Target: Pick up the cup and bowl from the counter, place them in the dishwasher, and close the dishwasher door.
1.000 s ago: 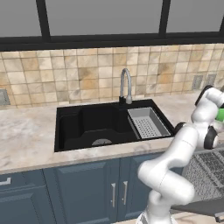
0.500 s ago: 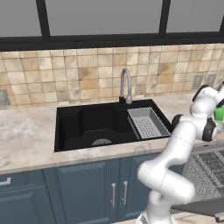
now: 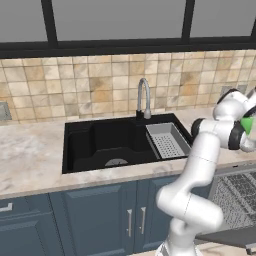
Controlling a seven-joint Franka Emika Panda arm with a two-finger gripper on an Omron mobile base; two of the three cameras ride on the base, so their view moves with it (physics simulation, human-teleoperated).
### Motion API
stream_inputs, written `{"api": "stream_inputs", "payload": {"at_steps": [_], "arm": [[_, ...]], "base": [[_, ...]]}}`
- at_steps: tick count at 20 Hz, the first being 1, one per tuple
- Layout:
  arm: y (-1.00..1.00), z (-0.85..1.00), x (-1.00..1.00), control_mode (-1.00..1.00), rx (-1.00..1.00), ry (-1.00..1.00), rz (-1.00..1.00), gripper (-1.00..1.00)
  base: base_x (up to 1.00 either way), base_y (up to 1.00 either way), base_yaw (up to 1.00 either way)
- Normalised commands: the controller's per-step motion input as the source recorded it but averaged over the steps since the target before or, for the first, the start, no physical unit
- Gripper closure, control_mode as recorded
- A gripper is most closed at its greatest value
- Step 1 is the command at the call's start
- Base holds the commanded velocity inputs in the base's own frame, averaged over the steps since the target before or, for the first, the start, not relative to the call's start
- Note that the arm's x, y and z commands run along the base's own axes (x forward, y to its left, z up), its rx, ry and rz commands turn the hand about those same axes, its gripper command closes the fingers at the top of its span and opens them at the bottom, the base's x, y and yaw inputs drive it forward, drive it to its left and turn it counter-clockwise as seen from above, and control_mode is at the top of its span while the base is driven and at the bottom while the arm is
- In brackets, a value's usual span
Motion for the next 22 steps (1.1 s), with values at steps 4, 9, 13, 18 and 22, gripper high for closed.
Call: {"api": "stream_inputs", "payload": {"at_steps": [4, 9, 13, 18, 22], "arm": [[0.41, 0.39, -0.47, -1.0, -0.06, -0.17, 0.0, 1.0], [0.13, 0.37, -0.46, -1.0, -0.02, -0.12, 0.0, 1.0], [0.0, 0.27, -0.33, -1.0, 0.03, -0.02, 0.0, 1.0], [-0.01, 0.47, -0.2, -1.0, 0.06, -0.04, -0.05, 1.0], [-0.06, 0.73, 0.0, -1.0, 0.0, -0.06, -0.02, 1.0]], "base": [[0.0, 0.0, 0.0], [0.0, 0.0, 0.0], [0.0, 0.0, 0.0], [0.0, 0.0, 0.0], [0.0, 0.0, 0.0]]}}
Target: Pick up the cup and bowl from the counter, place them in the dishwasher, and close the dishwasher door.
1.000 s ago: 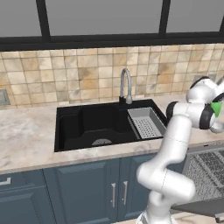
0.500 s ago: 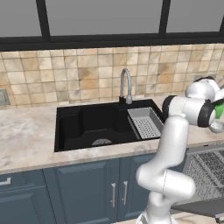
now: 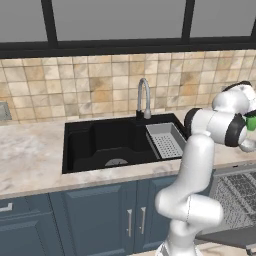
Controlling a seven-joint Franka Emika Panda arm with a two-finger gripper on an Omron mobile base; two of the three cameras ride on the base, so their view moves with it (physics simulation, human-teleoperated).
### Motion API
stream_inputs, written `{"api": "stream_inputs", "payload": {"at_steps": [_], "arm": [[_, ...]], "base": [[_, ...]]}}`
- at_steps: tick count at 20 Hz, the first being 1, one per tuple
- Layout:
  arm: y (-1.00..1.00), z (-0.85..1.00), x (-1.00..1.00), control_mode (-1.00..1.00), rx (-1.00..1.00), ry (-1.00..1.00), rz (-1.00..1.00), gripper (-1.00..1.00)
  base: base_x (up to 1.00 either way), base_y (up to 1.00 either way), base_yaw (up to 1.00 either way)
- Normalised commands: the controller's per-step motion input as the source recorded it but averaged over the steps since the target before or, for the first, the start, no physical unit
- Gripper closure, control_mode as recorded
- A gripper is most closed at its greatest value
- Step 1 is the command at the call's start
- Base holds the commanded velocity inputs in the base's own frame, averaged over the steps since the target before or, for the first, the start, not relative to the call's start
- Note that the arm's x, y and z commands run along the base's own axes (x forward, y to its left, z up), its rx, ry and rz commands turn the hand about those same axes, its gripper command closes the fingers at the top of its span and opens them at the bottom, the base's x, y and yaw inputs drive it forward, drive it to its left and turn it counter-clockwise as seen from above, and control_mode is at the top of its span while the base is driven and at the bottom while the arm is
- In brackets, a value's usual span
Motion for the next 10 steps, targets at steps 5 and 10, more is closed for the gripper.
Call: {"api": "stream_inputs", "payload": {"at_steps": [5, 10], "arm": [[-0.01, 0.42, -0.17, -1.0, 0.08, -0.02, -0.07, 1.0], [-0.07, 0.14, -0.56, -1.0, 0.28, -0.06, -0.16, 1.0]], "base": [[0.0, 0.0, 0.0], [0.0, 0.0, 0.0]]}}
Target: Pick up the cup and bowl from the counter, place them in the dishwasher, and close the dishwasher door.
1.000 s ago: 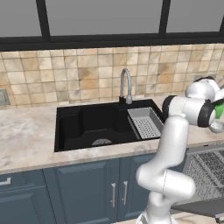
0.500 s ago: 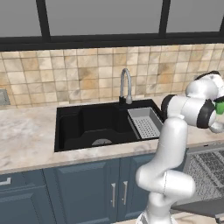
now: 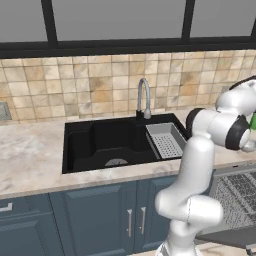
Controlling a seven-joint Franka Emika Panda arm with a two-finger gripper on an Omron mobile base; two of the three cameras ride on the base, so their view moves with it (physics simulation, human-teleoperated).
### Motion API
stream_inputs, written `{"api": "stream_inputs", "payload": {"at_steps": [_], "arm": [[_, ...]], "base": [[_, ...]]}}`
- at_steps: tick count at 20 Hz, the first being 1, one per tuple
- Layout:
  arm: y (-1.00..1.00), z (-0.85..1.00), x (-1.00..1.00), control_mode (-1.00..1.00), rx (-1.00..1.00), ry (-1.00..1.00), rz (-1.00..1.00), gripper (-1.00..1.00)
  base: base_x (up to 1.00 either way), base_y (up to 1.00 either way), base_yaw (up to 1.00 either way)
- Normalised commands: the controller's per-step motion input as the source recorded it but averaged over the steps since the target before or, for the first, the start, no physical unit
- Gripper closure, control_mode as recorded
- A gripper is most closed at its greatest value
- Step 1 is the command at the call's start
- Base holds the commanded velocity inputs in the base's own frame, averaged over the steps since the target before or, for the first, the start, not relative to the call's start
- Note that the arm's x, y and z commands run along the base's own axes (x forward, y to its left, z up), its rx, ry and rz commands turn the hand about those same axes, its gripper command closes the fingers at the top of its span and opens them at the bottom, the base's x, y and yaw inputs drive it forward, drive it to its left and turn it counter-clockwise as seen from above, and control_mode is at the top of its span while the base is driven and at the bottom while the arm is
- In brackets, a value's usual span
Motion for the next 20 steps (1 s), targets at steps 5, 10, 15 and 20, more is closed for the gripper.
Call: {"api": "stream_inputs", "payload": {"at_steps": [5, 10, 15, 20], "arm": [[-0.05, 0.0, -0.58, -1.0, 0.34, -0.11, -0.23, 1.0], [0.0, 0.0, -0.5, -1.0, 0.03, -0.11, -0.16, 1.0], [0.14, -0.03, -0.62, -1.0, -0.02, -0.15, -0.12, 1.0], [0.25, -0.21, -0.56, -1.0, -0.06, -0.12, -0.11, 1.0]], "base": [[0.0, 0.0, 0.0], [0.0, 0.0, 0.0], [0.0, 0.0, 0.0], [0.0, 0.0, 0.0]]}}
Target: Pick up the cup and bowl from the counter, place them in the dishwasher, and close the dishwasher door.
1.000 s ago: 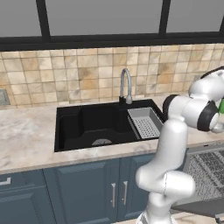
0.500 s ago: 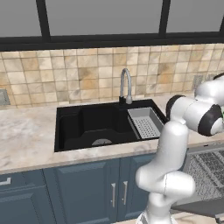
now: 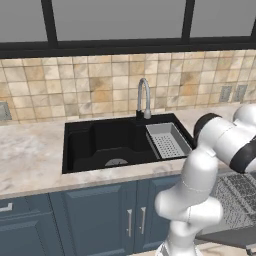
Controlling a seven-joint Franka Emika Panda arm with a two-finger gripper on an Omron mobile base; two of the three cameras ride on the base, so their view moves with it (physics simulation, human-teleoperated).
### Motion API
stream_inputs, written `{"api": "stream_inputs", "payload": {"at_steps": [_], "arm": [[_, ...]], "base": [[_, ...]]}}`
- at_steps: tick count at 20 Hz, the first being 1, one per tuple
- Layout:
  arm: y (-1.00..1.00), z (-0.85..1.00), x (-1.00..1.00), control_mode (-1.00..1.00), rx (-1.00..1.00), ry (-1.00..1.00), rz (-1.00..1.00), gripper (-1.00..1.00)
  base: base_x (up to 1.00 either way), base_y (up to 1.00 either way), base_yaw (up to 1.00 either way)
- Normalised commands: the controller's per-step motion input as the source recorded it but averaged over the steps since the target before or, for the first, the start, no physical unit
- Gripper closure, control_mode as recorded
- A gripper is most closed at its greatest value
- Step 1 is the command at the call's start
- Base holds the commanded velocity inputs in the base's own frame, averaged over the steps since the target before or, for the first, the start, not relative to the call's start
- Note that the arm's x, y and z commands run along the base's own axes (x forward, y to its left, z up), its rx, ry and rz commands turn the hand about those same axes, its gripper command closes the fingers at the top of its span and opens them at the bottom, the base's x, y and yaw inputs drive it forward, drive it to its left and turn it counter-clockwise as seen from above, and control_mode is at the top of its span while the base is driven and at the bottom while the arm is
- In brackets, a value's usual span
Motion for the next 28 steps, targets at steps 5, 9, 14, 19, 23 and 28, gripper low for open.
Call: {"api": "stream_inputs", "payload": {"at_steps": [5, 9, 14, 19, 23, 28], "arm": [[0.21, -0.33, -0.37, -1.0, -0.01, -0.06, -0.07, 1.0], [0.08, -0.31, -0.23, -1.0, 0.0, -0.03, -0.07, 1.0], [0.0, -0.28, -0.05, -1.0, 0.0, 0.0, -0.08, 1.0], [0.0, -0.3, -0.24, -1.0, 0.01, -0.01, -0.06, 1.0], [-0.01, -0.25, -0.44, -1.0, 0.08, -0.03, -0.04, 1.0], [-0.12, -0.27, -0.16, -1.0, 0.11, -0.01, -0.04, 1.0]], "base": [[0.0, 0.0, 0.0], [0.0, 0.0, 0.0], [0.0, 0.0, 0.0], [0.0, 0.0, 0.0], [0.0, 0.0, 0.0], [0.0, 0.0, 0.0]]}}
